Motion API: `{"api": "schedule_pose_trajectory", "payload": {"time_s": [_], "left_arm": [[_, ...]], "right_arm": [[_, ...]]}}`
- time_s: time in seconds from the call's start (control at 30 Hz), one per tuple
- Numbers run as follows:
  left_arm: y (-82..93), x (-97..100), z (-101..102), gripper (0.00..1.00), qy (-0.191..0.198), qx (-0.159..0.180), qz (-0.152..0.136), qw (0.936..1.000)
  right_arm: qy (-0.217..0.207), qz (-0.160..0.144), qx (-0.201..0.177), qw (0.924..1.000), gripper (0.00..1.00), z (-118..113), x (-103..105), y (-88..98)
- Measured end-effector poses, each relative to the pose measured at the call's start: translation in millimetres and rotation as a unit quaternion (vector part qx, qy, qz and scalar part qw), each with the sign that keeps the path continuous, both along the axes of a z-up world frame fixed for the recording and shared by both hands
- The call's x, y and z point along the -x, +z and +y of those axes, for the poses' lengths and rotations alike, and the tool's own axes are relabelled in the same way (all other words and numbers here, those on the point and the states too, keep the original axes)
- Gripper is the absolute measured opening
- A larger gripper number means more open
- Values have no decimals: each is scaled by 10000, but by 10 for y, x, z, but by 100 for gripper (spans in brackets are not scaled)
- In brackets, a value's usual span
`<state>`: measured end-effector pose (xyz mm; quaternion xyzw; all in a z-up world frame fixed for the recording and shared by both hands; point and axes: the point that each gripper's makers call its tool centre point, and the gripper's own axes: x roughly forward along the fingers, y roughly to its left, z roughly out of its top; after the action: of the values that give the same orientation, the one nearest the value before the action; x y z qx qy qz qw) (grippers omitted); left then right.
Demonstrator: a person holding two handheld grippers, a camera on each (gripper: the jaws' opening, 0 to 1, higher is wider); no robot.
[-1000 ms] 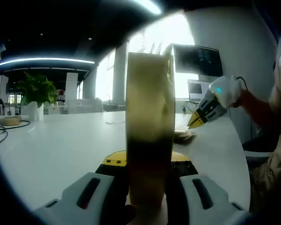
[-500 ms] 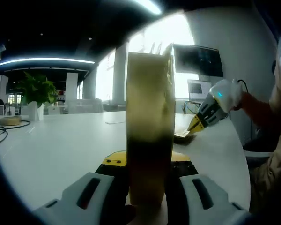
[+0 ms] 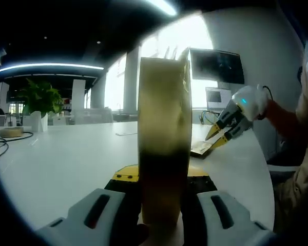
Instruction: Extract single mask from mask box in order stack masks on table
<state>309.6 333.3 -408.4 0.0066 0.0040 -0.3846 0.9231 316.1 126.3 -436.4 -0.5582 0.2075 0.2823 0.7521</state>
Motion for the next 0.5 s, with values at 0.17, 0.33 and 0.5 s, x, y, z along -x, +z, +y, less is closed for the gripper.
{"api": "schedule_pose_trajectory", "payload": {"time_s": [0.17,0.33,0.5], "left_arm": [[-4,-7,6,19,2,-3,-2,10000],[1,-3,-1,19,2,-5,-4,10000],[0,-7,-2,19,3,-7,-5,10000]], "right_arm": [[-128,-56,-428,9990,7,-27,29,60],[-331,-85,-988,9945,3,-93,47,93],[-487,-135,-1730,9836,0,-89,75,121]]}}
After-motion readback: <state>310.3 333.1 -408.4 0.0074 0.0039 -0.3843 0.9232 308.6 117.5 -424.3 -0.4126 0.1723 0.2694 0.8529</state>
